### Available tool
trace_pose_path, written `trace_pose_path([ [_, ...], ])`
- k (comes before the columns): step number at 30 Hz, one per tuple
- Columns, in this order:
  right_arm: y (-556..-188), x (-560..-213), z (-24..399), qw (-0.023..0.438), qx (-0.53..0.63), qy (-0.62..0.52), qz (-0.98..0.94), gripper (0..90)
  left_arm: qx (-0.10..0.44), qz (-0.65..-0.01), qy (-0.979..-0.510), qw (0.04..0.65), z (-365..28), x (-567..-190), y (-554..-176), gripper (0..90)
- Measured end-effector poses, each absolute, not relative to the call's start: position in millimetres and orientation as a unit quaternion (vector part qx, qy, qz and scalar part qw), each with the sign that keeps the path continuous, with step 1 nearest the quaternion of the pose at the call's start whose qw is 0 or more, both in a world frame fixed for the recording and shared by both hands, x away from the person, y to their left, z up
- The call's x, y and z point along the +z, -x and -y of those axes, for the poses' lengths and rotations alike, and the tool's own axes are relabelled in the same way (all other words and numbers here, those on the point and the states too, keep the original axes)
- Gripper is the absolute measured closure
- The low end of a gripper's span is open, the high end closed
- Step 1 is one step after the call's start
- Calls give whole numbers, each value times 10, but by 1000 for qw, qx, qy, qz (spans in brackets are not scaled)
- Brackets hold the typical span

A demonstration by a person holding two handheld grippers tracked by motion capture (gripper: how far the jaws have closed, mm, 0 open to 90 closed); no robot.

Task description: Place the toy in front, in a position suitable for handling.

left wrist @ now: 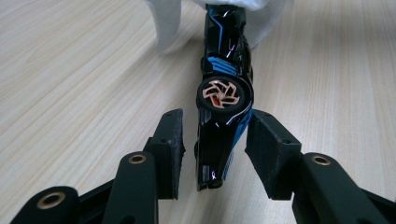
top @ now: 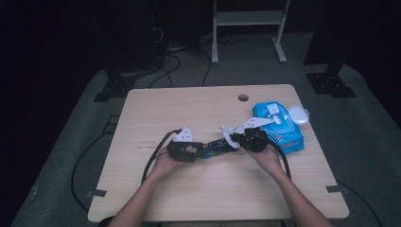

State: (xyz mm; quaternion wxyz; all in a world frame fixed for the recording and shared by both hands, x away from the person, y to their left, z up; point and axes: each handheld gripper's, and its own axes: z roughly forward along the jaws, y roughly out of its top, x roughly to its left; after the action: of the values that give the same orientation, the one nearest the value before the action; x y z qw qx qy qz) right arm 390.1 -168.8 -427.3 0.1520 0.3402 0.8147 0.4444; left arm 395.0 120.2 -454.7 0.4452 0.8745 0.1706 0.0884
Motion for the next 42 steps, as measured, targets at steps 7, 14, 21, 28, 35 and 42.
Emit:
trace_pose_path([
  [7, -3759, -4320, 1687, 185, 452, -321, -812, 879, 92, -186, -876, 435, -1180, -4553, -3942, 543],
  [14, -3611, -4378, 1685, 223, 459, -300, -806, 881, 115, -159, -888, 417, -1126, -4556, -3886, 623],
  [21, -3605, -4397, 1711, 230, 463, -303, -801, 881, 139, -156, -884, 418, -1086, -4577, -3868, 615],
  [28, -3553, -4430, 1726, 238, 473, -300, -793, 881, 156, -159, -883, 414, -1057, -4584, -3800, 599],
  [35, -3445, -4429, 1723, 245, 470, -287, -798, 881, 134, -173, -883, 415, -1029, -4558, -3756, 566],
  [42, -3350, -4425, 1746, 236, 468, -283, -803, 881, 124, -169, -890, 405, -998, -4592, -3721, 423],
])
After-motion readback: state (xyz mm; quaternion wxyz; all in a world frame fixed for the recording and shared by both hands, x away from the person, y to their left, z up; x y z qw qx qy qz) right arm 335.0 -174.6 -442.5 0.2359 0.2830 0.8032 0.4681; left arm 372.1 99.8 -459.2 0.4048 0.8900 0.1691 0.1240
